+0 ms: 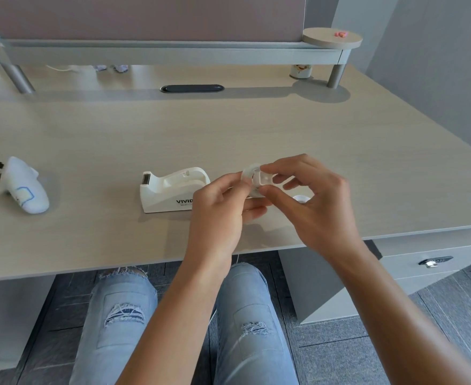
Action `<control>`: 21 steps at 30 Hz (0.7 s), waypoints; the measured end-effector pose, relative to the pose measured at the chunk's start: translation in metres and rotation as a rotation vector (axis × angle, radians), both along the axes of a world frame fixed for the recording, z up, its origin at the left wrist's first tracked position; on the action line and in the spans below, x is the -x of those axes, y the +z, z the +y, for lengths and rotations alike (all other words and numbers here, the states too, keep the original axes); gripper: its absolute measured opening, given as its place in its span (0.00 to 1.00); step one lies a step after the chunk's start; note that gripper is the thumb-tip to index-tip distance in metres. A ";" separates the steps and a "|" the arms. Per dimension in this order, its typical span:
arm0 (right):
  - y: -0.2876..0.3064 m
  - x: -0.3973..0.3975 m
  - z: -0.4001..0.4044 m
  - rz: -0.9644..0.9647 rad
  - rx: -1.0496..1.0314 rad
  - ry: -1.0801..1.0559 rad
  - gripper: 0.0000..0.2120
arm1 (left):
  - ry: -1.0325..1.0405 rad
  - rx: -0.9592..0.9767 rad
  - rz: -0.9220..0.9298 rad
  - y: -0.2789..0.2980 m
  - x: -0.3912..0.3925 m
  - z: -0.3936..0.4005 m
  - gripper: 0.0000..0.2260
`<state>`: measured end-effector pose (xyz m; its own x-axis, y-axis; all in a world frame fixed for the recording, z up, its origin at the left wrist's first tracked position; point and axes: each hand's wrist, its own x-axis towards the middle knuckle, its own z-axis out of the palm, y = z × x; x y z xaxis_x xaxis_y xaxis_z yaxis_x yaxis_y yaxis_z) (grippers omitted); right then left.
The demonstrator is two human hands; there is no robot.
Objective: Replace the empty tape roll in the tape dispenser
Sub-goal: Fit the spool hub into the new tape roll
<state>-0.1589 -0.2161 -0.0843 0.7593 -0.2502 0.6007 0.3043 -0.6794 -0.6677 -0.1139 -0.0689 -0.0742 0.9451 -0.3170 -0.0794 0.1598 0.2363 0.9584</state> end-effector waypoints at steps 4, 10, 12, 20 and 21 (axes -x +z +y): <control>0.000 -0.001 0.000 -0.010 0.012 0.016 0.10 | -0.008 0.000 -0.012 -0.002 0.002 0.000 0.10; 0.002 0.000 0.000 0.053 -0.011 0.076 0.11 | -0.013 -0.010 -0.041 -0.007 0.000 0.007 0.11; 0.002 -0.001 0.002 0.091 -0.055 0.100 0.12 | -0.001 -0.014 -0.070 -0.008 0.000 0.009 0.11; 0.010 0.000 0.008 0.083 0.105 0.093 0.11 | 0.021 -0.021 -0.122 -0.013 -0.001 0.019 0.08; 0.011 -0.001 0.009 0.093 0.106 0.092 0.11 | 0.029 -0.033 -0.138 -0.014 -0.002 0.019 0.08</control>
